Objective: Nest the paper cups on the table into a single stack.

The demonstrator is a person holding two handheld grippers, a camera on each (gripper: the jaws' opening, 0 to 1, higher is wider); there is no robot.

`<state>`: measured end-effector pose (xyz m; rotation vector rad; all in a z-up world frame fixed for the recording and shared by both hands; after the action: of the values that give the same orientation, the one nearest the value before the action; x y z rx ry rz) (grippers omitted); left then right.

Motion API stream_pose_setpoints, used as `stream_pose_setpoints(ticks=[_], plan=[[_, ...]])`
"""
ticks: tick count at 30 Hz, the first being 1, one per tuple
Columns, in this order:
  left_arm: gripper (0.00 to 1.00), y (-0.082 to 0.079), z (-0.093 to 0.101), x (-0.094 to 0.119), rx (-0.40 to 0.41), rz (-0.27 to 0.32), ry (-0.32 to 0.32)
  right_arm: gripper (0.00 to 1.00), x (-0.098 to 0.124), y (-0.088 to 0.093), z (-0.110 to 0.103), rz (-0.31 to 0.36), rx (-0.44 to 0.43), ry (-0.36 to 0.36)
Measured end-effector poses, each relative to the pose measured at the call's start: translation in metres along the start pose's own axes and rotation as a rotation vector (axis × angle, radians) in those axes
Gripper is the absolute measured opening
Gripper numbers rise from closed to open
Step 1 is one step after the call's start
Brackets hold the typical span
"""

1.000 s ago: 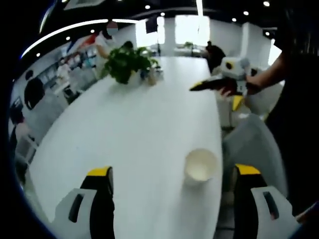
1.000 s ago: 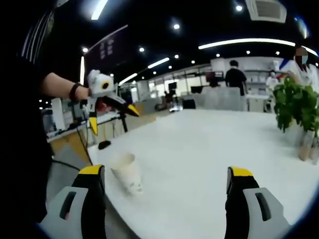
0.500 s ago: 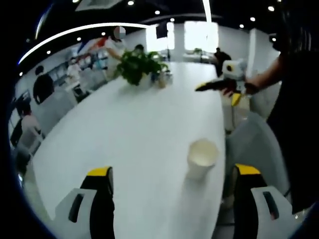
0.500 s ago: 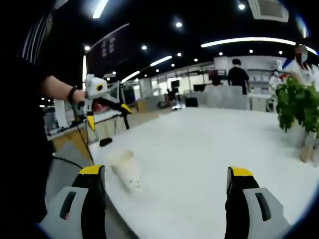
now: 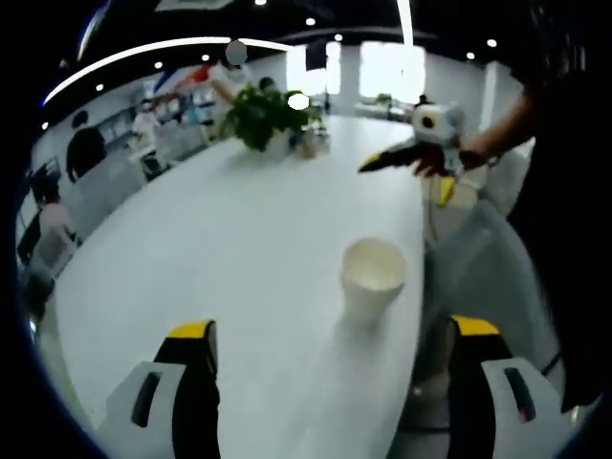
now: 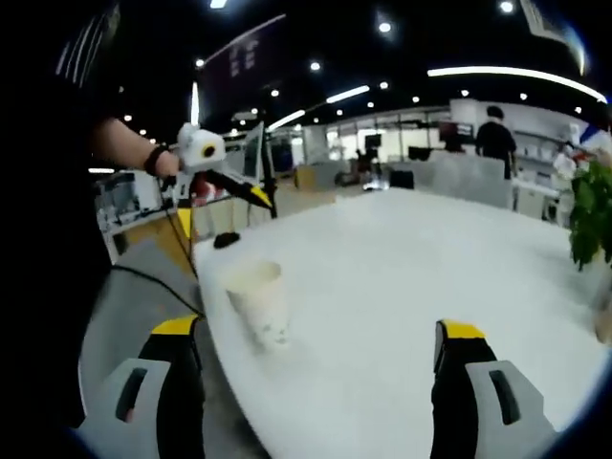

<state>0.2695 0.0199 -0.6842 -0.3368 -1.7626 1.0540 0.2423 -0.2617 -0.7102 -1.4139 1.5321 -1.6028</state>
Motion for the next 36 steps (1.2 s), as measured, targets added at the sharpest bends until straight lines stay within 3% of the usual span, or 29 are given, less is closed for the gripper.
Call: stream_pose_setpoints(ticks=[3,16,24,36], plan=[[1.0,0.01,0.001,-0.002,-0.031,-0.027,-0.025,0.97,-0.008,0.004,-0.004,-0.01,-0.011,-0.027],[0.98,0.014,0.016,-0.017,0.032,0.048,0.008,0.95,-0.042,0.027,-0.017,-0.058,-0.027,-0.101],[0.72,0.022,0.026,-0.03,0.032,0.085,0.035,0.89,-0.049,0.031,-0.019,-0.086,-0.019,-0.13],[0.61,0.035,0.036,-0.058,0.056,0.068,0.059,0.75,-0.067,0.042,-0.026,-0.149,0.005,-0.218]])
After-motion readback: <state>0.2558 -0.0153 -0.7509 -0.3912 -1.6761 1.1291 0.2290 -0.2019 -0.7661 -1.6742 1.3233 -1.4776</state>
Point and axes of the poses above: the point that each gripper's makers call its tool centre point, and the gripper's own axes: x roughly backward along the fingers, z roughly to its right, y roughly out of its underside, the point moved 5 cm from there along x, roughly backward along the fingers, and after that the axes turned 12 degrees about -y, right-handed, at the moved point
